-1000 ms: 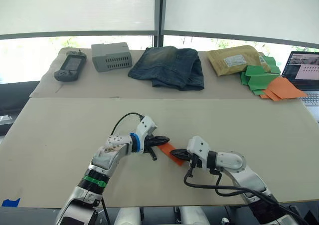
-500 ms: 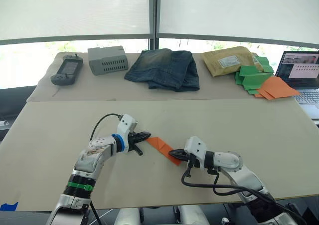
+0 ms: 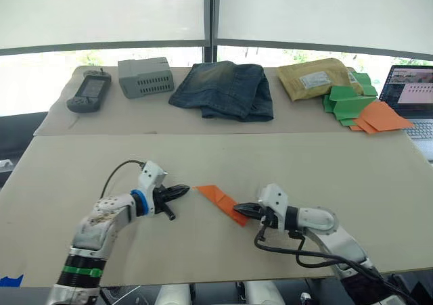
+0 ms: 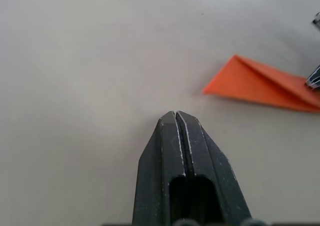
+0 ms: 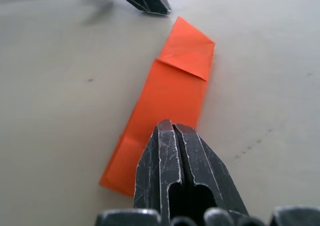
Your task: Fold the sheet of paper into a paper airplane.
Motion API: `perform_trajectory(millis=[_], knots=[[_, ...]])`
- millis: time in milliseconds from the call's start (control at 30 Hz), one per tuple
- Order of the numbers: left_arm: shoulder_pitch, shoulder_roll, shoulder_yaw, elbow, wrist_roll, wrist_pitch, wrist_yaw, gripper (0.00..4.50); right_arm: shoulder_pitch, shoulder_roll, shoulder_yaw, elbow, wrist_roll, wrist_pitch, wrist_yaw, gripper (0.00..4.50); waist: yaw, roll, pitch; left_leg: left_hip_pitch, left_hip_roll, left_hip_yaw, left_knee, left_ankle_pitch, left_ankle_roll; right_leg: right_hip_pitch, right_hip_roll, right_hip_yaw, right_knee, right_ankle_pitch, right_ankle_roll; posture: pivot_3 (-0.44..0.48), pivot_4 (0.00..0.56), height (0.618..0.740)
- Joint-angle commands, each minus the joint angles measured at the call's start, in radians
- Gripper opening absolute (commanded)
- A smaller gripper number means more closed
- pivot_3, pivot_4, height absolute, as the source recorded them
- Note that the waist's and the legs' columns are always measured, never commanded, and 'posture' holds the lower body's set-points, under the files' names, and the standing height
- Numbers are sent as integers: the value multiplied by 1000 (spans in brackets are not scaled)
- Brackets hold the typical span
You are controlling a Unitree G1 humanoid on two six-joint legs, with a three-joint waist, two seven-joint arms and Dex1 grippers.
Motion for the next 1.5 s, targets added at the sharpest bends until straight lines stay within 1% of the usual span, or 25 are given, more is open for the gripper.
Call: perform_trajectory(millis=[33, 133, 267, 333, 467, 567, 733, 867, 1000, 1100, 1200, 1233, 1267, 1333, 1433, 1500], knots=[[16, 58, 27, -67, -51, -4, -91, 0, -42, -19, -59, -181, 94, 112, -8, 22, 0, -1, 1, -1, 0, 0, 0, 0, 0, 0, 0, 0, 0, 0, 0, 0, 150, 722], [37, 105, 19, -100, -78, 16, -147, 0, -88, -23, -42, -258, 134, 262, -42, 22, 1, -1, 1, -1, 0, -1, 0, -3, 0, 0, 0, -1, 0, -1, -5, 0, 150, 722], [30, 112, 6, -121, -96, 32, -162, 0, -127, 2, 14, -297, 140, 373, -83, 22, 9, -3, 2, -3, 0, -3, 0, -5, 0, 0, 0, -3, -1, -2, -6, 0, 150, 722], [24, 108, 3, -132, -103, 41, -155, 0, -142, 20, 35, -295, 133, 417, -110, 22, 10, -3, 3, -4, -1, -3, 0, -5, 0, -1, 0, -3, -2, -2, -7, 0, 150, 722], [24, 105, -3, -148, -107, 50, -145, 0, -144, 4, 73, -245, 68, 436, -135, 22, 9, -4, 3, -5, -1, -3, 0, -5, 0, -1, -1, -3, -2, -1, -6, 0, 150, 722], [29, 103, -6, -155, -105, 52, -139, 0, -166, -5, 36, -167, 25, 412, -170, 22, 9, -4, 3, -5, -1, -2, 0, -5, 0, -1, 0, -3, -1, -1, -6, 0, 150, 722], [47, 97, -20, -177, -108, 55, -132, 0, -209, -45, -14, -67, 7, 367, -141, 22, 5, -4, 3, -5, -1, 1, 3, -5, 0, -1, 0, -3, -1, -1, -6, 0, 150, 722], [47, 82, -26, -186, -112, 59, -119, 0, -242, -44, -57, -98, 54, 404, -112, 22, 2, -4, 3, -4, -1, 3, 3, -5, 0, -1, 1, -3, 0, -1, -6, 0, 150, 722], [50, 75, -34, -188, -108, 61, -120, 0, -288, -32, -126, -140, 132, 506, -125, 22, 1, -4, 3, -4, -1, 2, 3, -5, 0, -1, 1, -3, 1, -1, -6, 0, 150, 722], [42, 71, -40, -176, -102, 56, -121, 0, -324, -36, -140, -171, 165, 589, -143, 894, 2, -4, 3, -4, -1, 1, 5, -5, 0, 0, 1, -3, 2, -1, -6, 0, 150, 722], [33, 67, -46, -169, -99, 54, -120, 0, -341, -28, -124, -221, 198, 688, -168, 1983, 3, -4, 3, -4, -1, 1, 6, -5, 0, 0, 1, -3, 2, 0, -6, 0, 150, 722], [31, 66, -49, -168, -96, 53, -121, 0, -344, -21, -104, -246, 207, 727, -181, 2383, 3, -4, 3, -4, -1, 1, 6, -5, 0, 0, 1, -3, 2, 0, -6, 0, 150, 722], [28, 65, -52, -168, -95, 53, -120, 0, -344, -21, -79, -268, 212, 760, -187, 2683, 3, -4, 3, -5, -1, 1, 6, -5, 0, 0, 1, -3, 2, 0, -6, 0, 150, 722], [22, 60, -59, -164, -83, 45, -113, 0, -338, 10, -42, -271, 183, 794, -247, 2683, 3, -4, 3, -5, -1, 1, 6, -5, 0, 0, 1, -3, 2, 0, -6, 0, 150, 722], [18, 62, -66, -157, -74, 38, -112, 0, -329, 41, -22, -254, 165, 841, -308, 2683, 2, -4, 3, -5, -1, 1, 7, -5, 0, 0, 1, -3, 3, 0, -6, 0, 150, 722], [17, 66, -69, -154, -70, 36, -114, 0, -326, 41, -2, -251, 150, 859, -335, 2683, 2, -4, 3, -5, -1, 1, 9, -5, 0, 0, 1, -3, 4, 0, -6, 0, 150, 722]])
